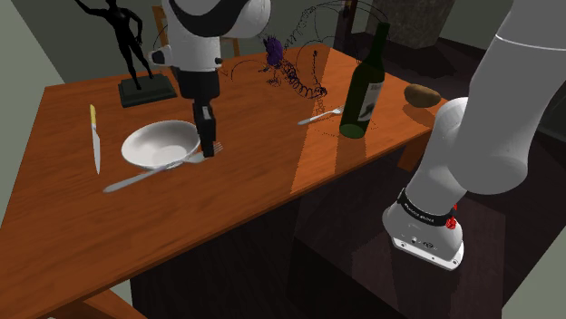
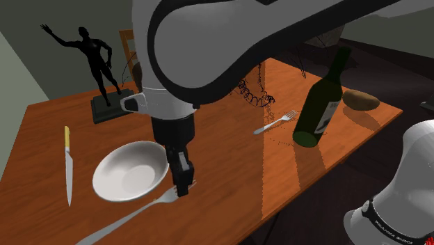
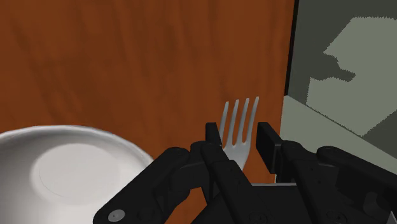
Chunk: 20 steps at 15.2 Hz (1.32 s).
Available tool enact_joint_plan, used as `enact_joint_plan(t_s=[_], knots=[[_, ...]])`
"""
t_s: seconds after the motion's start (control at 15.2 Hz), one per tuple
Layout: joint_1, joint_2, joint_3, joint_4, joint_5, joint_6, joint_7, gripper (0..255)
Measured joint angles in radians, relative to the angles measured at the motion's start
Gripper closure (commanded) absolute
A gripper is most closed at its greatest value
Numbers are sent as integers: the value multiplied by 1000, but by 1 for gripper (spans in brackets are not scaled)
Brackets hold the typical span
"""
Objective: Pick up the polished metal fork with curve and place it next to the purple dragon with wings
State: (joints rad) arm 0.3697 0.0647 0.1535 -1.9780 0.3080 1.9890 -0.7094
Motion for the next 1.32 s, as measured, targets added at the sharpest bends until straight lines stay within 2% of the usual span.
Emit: enact_joint_plan(t_s=[1.32], knots=[[-7, -42, -6, 212, -17, -247, 64, 255]])
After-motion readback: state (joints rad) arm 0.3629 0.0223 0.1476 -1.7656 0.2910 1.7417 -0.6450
